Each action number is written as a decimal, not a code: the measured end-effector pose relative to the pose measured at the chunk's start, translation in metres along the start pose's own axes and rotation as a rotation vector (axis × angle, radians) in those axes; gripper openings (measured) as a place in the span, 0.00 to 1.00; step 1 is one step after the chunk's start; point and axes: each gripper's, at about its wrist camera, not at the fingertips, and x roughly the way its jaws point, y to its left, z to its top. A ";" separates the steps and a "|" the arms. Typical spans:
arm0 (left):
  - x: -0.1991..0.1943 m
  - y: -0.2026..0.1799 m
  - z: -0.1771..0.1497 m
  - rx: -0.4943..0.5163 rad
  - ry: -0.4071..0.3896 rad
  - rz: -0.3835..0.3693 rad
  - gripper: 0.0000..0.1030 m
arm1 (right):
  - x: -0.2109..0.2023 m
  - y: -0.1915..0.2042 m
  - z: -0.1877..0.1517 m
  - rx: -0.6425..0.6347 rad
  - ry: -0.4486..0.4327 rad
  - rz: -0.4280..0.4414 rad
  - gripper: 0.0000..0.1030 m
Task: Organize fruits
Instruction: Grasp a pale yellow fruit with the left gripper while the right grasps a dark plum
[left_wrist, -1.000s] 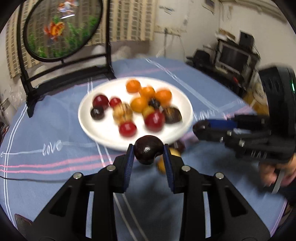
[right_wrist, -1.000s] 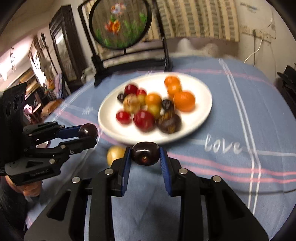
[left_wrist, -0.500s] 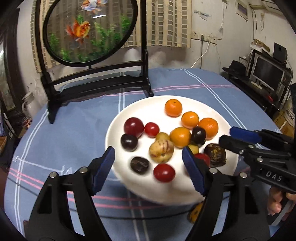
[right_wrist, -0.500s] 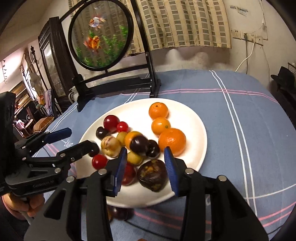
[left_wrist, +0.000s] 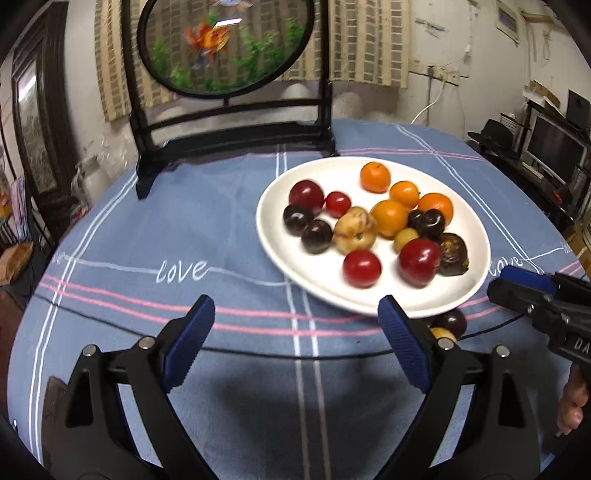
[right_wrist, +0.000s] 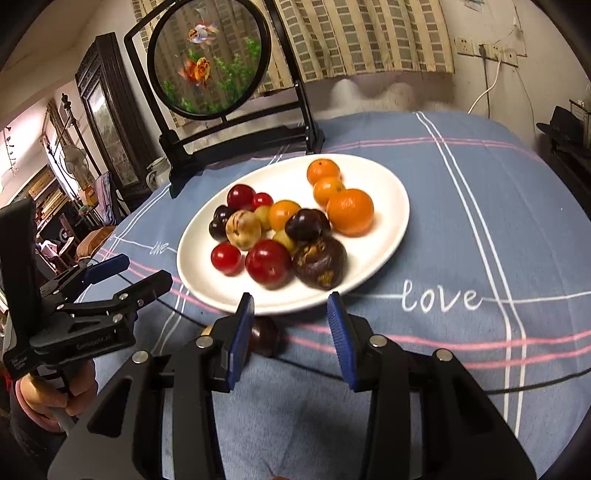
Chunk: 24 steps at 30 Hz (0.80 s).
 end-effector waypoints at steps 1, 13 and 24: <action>-0.001 0.003 0.000 -0.008 0.001 -0.005 0.89 | 0.001 0.001 -0.002 0.000 0.009 0.006 0.40; -0.008 0.019 -0.001 -0.056 -0.013 0.009 0.89 | 0.024 0.000 -0.014 0.035 0.110 0.055 0.40; -0.015 0.016 -0.001 -0.046 -0.027 -0.003 0.90 | 0.037 0.004 -0.013 0.044 0.137 0.080 0.35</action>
